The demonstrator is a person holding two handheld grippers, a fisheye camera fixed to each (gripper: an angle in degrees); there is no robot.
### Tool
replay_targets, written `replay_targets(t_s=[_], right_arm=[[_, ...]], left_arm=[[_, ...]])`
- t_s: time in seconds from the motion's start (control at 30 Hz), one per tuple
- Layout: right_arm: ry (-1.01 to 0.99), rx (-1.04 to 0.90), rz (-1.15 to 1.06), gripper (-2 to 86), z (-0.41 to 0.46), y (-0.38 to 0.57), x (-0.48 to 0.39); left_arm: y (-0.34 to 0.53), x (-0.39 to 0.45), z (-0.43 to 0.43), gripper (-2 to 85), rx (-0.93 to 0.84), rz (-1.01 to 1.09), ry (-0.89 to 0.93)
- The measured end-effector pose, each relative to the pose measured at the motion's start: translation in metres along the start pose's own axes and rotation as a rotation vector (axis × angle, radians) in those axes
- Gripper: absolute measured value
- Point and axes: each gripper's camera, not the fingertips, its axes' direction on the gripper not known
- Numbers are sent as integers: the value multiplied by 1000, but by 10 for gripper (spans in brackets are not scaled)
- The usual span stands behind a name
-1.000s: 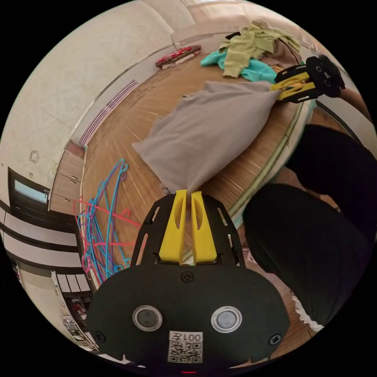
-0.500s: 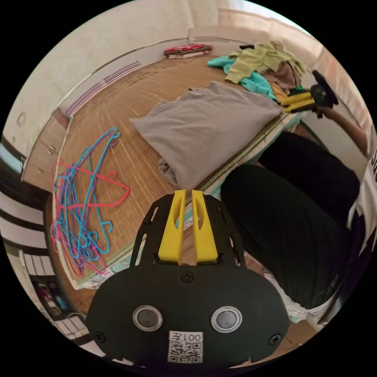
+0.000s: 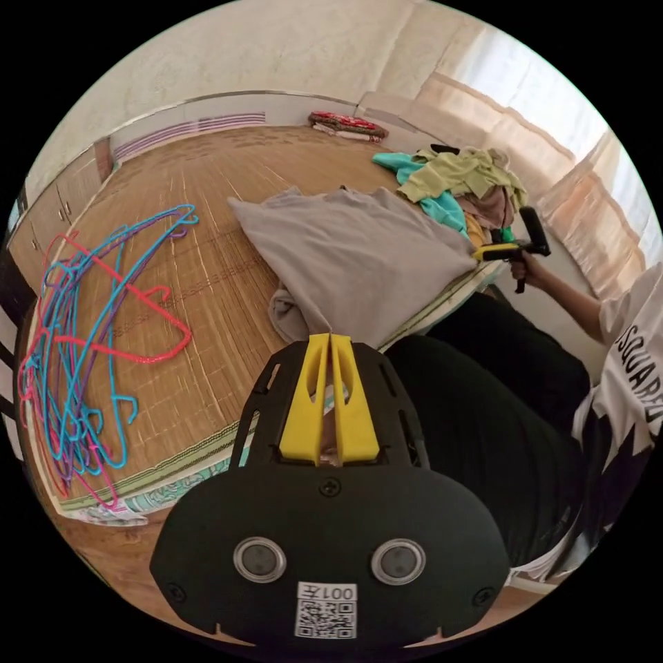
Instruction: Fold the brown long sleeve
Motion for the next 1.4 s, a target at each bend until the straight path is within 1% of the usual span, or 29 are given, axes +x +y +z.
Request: replay_targets(t_s=[0.07, 0.2, 0.33, 0.43, 0.5, 0.63, 0.73, 0.8, 0.87, 0.97, 1.07, 1.13, 1.2, 1.27, 1.4], right_arm=[[83, 24, -47, 19, -7, 7, -5], [133, -36, -52, 17, 16, 19, -2], [205, -49, -102, 33, 15, 16, -16], [306, -119, -162, 51, 4, 11, -25], [360, -113, -184, 58, -10, 5, -29], [369, -15, -218, 65, -27, -37, -31], [375, 67, -191, 80, -14, -89, -22], [406, 80, -129, 96, 5, -123, -7], [379, 36, -43, 114, 38, -166, 19], [314, -11, 46, 123, 77, -200, 45], [273, -46, 121, 124, 109, -211, 62], [225, -51, 139, 113, 121, -212, 69], [178, -11, 139, 90, 122, -210, 72], [78, 13, 147, 49, 120, -208, 78], [91, 111, 155, 29, 102, -202, 75]], left_arm=[[1, -6, -20, -8, 28, -22, 6], [10, -18, -18, -9, -22, -65, -18], [2, -15, -32, -5, -8, -96, -5], [-8, -18, -47, 13, -72, -97, -91], [-17, -21, -59, 18, -90, -83, -144], [-65, -36, -78, 11, -18, -67, -182], [-122, -49, -66, 8, 19, -63, -188], [-159, -56, -49, 8, 25, -65, -191], [-202, -74, -18, 14, -6, -113, -190], [-234, -97, 23, 24, -82, -197, -181], [-246, -105, 53, 28, -129, -226, -142], [-248, -101, 64, 29, -132, -198, -166], [-249, -93, 70, 30, -124, -157, -200], [-249, -84, 72, 24, -118, -102, -230], [-242, -78, 58, -5, -38, -89, -268]])
